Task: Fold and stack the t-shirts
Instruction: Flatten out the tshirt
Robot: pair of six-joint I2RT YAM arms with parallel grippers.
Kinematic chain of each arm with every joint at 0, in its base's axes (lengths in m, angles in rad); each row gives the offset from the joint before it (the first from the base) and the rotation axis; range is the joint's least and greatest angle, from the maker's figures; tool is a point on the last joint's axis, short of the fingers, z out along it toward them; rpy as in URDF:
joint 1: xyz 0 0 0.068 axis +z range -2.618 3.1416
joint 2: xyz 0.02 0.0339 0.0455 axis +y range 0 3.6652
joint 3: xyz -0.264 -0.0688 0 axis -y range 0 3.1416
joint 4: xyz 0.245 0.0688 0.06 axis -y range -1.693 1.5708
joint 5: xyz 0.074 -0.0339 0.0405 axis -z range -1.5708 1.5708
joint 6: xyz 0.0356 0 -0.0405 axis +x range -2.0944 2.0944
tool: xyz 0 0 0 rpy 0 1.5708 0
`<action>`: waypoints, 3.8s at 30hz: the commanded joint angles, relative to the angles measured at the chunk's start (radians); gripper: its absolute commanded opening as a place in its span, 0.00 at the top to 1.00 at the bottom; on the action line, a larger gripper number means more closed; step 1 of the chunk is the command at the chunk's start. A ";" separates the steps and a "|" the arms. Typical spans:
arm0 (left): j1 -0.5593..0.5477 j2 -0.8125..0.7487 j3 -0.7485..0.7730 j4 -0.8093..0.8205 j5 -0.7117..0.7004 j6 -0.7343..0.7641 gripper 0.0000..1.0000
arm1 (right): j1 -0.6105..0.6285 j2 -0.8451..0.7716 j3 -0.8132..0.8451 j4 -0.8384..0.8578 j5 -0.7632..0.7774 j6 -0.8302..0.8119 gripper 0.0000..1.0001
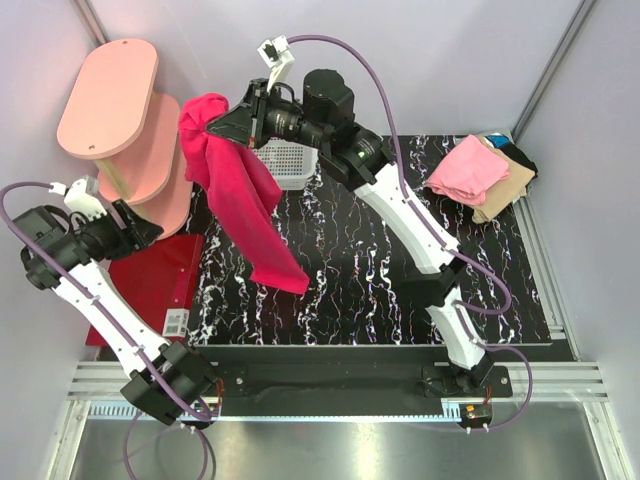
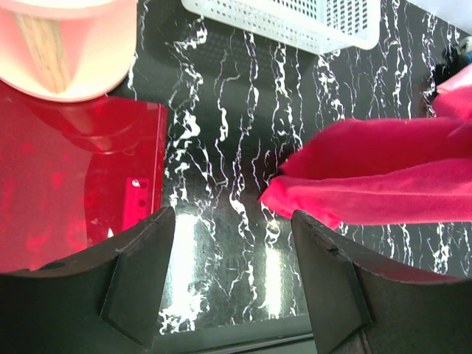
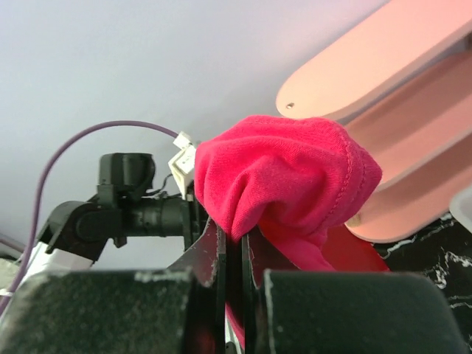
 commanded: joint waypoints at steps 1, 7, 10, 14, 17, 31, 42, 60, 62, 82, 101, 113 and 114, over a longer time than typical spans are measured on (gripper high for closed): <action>0.002 -0.024 -0.015 0.015 0.045 0.011 0.31 | -0.009 -0.056 0.032 0.129 -0.084 -0.001 1.00; -0.007 -0.021 -0.010 0.015 0.053 0.001 0.31 | -0.086 -0.196 -0.146 -0.021 0.049 -0.038 1.00; -0.016 -0.015 0.008 0.015 0.056 -0.005 0.31 | -0.095 -0.360 -0.435 -0.096 0.256 -0.120 1.00; -0.043 0.002 0.039 0.016 0.060 -0.017 0.31 | -0.123 -0.631 -0.847 -0.107 0.484 -0.123 1.00; -0.092 0.019 0.083 0.021 0.050 -0.043 0.31 | -0.135 -0.778 -1.140 -0.136 0.579 -0.064 1.00; -0.714 0.140 0.079 0.142 -0.350 -0.144 0.31 | -0.135 -0.894 -1.668 -0.404 0.567 0.122 0.32; -0.992 0.417 0.153 0.205 -0.563 -0.131 0.34 | -0.190 -0.708 -1.538 -0.327 0.702 0.028 0.32; -1.248 0.707 0.093 0.254 -0.716 -0.108 0.37 | -0.261 -0.705 -1.699 -0.251 0.670 0.013 0.41; -1.251 0.736 0.090 0.263 -0.723 -0.106 0.37 | -0.261 -0.713 -1.709 -0.242 0.650 0.017 0.42; -1.279 0.907 0.182 0.277 -0.773 -0.077 0.44 | -0.263 -0.774 -1.742 -0.218 0.587 0.037 0.64; -1.282 0.928 0.199 0.269 -0.771 -0.077 0.41 | -0.264 -0.791 -1.746 -0.204 0.541 0.054 0.77; -1.282 0.947 0.196 0.268 -0.800 -0.066 1.00 | -0.264 -0.811 -1.717 -0.195 0.525 0.051 0.94; -1.282 0.938 0.196 0.268 -0.808 -0.063 1.00 | -0.264 -0.819 -1.704 -0.195 0.530 0.048 0.98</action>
